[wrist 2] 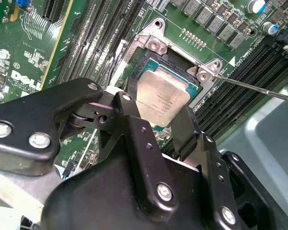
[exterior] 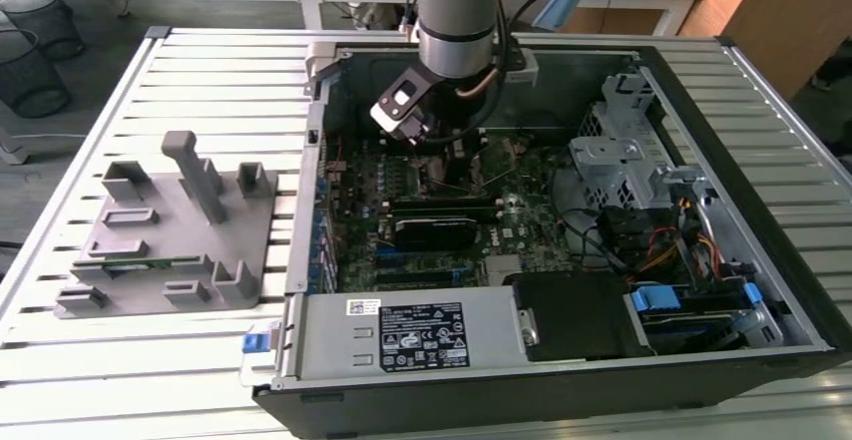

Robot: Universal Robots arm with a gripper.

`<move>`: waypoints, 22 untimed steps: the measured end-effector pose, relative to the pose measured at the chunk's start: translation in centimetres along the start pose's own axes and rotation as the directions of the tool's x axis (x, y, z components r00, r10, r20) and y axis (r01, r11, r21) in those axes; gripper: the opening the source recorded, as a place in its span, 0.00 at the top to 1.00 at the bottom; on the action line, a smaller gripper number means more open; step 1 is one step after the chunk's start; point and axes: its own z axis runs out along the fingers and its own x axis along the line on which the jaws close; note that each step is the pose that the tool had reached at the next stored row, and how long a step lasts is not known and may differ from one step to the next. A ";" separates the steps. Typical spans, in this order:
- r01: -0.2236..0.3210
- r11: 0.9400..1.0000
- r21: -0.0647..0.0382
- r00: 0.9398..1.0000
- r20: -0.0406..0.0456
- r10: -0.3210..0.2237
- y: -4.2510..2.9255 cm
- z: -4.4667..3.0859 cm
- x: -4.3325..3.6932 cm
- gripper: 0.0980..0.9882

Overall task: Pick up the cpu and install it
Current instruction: 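Place the cpu into insertion slot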

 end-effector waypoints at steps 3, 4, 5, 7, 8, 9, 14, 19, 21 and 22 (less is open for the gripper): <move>0.000 1.000 0.000 1.000 0.000 0.000 -0.01 0.11 0.00 0.52; 0.000 1.000 0.000 1.000 0.000 0.000 -0.01 0.14 0.00 0.52; 0.000 1.000 0.000 1.000 0.000 0.000 -0.01 0.17 0.00 0.52; -0.001 1.000 0.000 1.000 0.000 0.001 -0.01 0.24 0.00 0.52; -0.001 1.000 0.000 1.000 0.000 0.001 -0.01 0.28 0.00 0.52; -0.002 1.000 0.000 1.000 0.000 0.002 -0.02 0.33 0.00 0.52; -0.003 1.000 0.000 1.000 0.000 0.003 -0.03 0.59 0.00 0.52; -0.003 1.000 0.000 1.000 -0.002 0.003 -0.05 0.84 0.00 0.52; -0.003 1.000 0.000 1.000 -0.002 0.003 -0.06 0.92 -0.01 0.52; -0.003 1.000 0.000 1.000 -0.003 0.003 -0.06 0.95 -0.01 0.52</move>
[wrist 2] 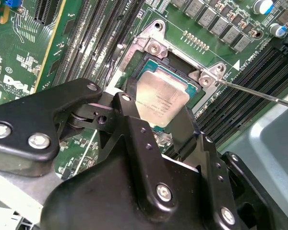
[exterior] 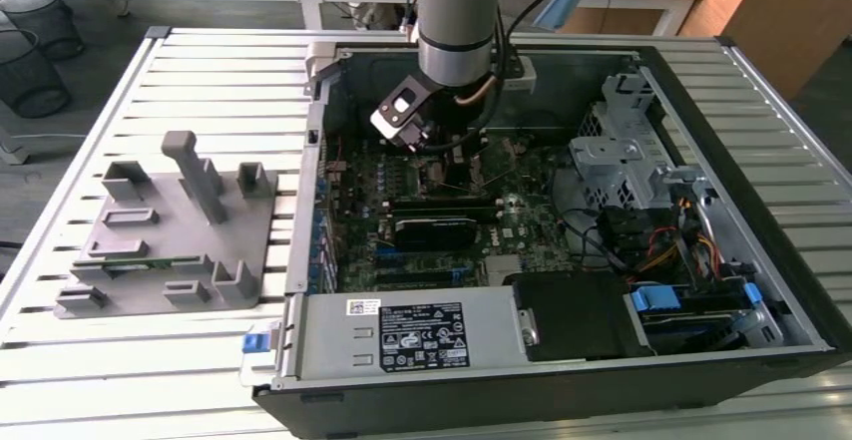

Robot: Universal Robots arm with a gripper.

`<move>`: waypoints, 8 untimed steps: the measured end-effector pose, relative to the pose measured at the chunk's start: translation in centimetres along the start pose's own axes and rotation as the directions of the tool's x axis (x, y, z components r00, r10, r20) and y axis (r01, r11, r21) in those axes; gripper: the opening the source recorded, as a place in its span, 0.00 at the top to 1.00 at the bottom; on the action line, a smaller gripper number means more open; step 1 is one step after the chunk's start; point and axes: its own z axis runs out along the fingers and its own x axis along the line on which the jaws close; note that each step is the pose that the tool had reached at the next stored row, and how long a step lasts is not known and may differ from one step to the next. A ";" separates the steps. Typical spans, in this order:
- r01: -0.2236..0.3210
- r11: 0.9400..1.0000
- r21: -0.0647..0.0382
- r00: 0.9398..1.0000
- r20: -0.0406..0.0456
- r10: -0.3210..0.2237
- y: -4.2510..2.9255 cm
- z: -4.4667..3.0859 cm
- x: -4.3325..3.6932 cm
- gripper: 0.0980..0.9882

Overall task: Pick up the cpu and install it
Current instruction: 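Place the cpu into insertion slot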

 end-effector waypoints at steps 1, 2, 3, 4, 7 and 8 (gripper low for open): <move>0.000 1.000 0.000 1.000 0.000 0.000 0.00 0.00 0.00 0.52; 0.000 1.000 0.000 1.000 0.000 0.000 0.00 0.01 0.00 0.52; 0.000 1.000 0.000 1.000 0.000 0.000 0.00 0.01 0.00 0.52; 0.000 1.000 0.000 1.000 0.000 0.000 0.00 0.02 0.00 0.52; 0.000 1.000 0.000 1.000 0.000 0.000 0.00 0.02 0.00 0.52; 0.000 1.000 0.000 1.000 0.000 0.000 0.00 0.02 0.00 0.52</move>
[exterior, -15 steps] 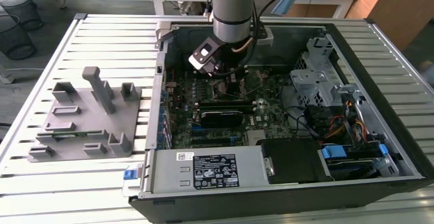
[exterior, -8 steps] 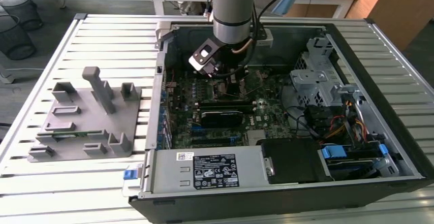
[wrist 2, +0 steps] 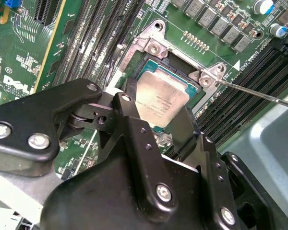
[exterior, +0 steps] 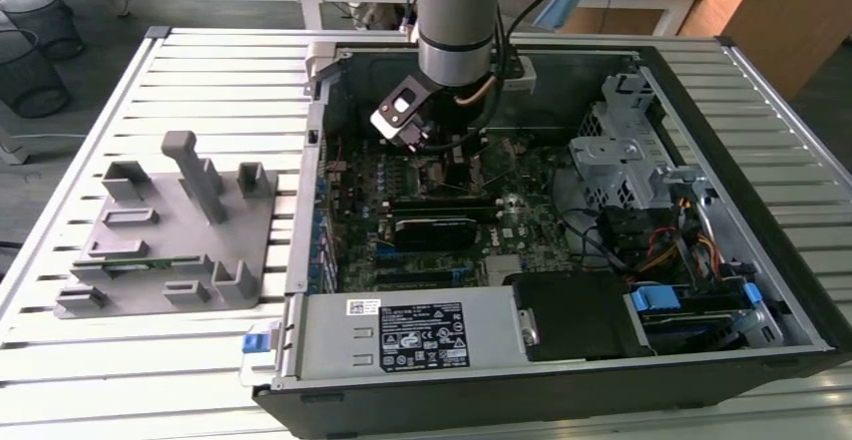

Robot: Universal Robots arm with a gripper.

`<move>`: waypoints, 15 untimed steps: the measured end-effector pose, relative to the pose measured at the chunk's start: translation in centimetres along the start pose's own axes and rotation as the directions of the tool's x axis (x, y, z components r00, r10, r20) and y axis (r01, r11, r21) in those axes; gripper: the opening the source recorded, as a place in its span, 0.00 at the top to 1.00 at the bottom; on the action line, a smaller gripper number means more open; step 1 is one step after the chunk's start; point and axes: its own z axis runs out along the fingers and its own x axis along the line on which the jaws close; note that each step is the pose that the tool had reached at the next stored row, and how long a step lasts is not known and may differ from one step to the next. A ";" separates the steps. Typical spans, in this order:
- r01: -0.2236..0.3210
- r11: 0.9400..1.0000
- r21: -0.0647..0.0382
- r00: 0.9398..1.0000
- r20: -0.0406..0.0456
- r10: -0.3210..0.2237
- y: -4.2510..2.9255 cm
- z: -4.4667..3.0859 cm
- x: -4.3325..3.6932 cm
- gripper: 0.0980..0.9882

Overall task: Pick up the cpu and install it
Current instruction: 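Place the cpu into insertion slot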

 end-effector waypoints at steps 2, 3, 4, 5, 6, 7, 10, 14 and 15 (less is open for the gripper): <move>0.000 1.000 0.000 1.000 0.000 0.000 0.00 0.00 0.00 0.50; 0.000 1.000 0.000 1.000 0.000 0.000 0.00 0.00 0.00 0.43; 0.000 1.000 0.000 1.000 0.000 0.000 0.00 0.00 0.00 0.43; 0.000 1.000 0.000 1.000 0.000 0.000 0.00 0.00 0.00 0.43; 0.000 1.000 0.000 1.000 0.000 0.000 0.00 0.00 0.00 0.43; 0.000 1.000 0.000 1.000 0.000 0.000 0.00 -0.01 0.00 0.43; 0.000 1.000 0.000 1.000 0.000 0.000 0.02 -0.26 0.00 0.43; 0.000 1.000 0.000 1.000 0.000 0.000 0.05 -0.89 0.01 0.52; 0.000 1.000 0.000 1.000 0.000 0.000 0.06 -1.03 0.01 0.52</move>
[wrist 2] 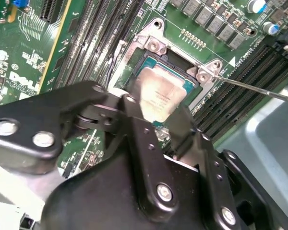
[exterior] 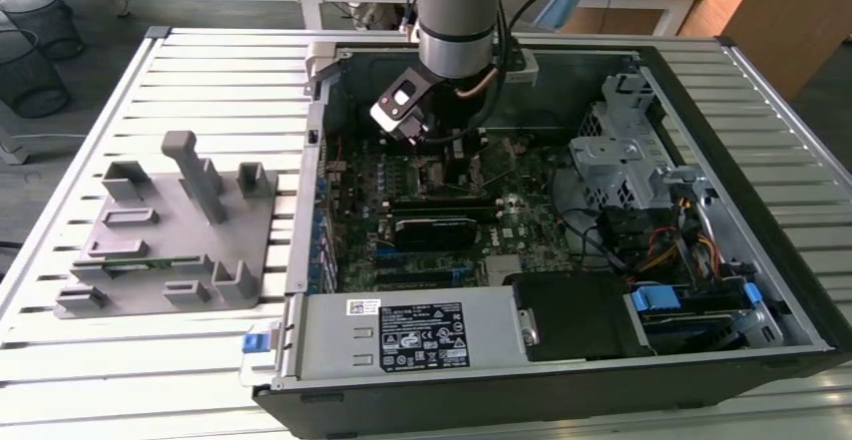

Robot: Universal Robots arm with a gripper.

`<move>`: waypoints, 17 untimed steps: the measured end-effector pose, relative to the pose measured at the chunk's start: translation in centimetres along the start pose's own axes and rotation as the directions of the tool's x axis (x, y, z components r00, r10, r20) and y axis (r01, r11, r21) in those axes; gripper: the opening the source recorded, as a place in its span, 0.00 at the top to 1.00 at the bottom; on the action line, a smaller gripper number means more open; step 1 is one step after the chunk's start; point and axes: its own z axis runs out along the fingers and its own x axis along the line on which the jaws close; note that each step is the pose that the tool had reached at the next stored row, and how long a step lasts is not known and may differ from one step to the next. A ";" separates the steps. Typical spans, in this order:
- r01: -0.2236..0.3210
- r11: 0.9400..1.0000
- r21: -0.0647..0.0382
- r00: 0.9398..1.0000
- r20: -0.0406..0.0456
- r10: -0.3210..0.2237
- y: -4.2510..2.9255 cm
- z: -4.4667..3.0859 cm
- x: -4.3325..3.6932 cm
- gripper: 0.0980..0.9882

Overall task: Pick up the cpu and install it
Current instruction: 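Place the cpu into insertion slot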

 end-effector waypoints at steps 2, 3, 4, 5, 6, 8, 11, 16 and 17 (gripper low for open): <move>0.000 1.000 0.001 1.000 0.000 0.000 0.01 -0.23 0.00 0.65; 0.000 1.000 0.001 1.000 0.000 0.000 0.02 -0.33 0.00 0.65; 0.000 1.000 0.002 1.000 0.000 0.000 0.03 -0.42 0.01 0.72; 0.000 1.000 0.002 1.000 0.000 0.000 0.04 -0.50 0.01 0.72; 0.000 1.000 0.003 1.000 0.000 0.000 0.06 -0.60 0.01 0.78; 0.000 1.000 0.005 1.000 0.000 0.000 0.07 -0.80 0.01 0.85; 0.000 1.000 0.008 1.000 0.000 0.000 0.10 -1.12 0.01 0.98; 0.000 1.000 0.010 1.000 0.000 0.000 0.12 -1.46 0.02 0.99; 0.000 1.000 0.010 1.000 0.000 0.000 0.12 -1.53 0.02 0.99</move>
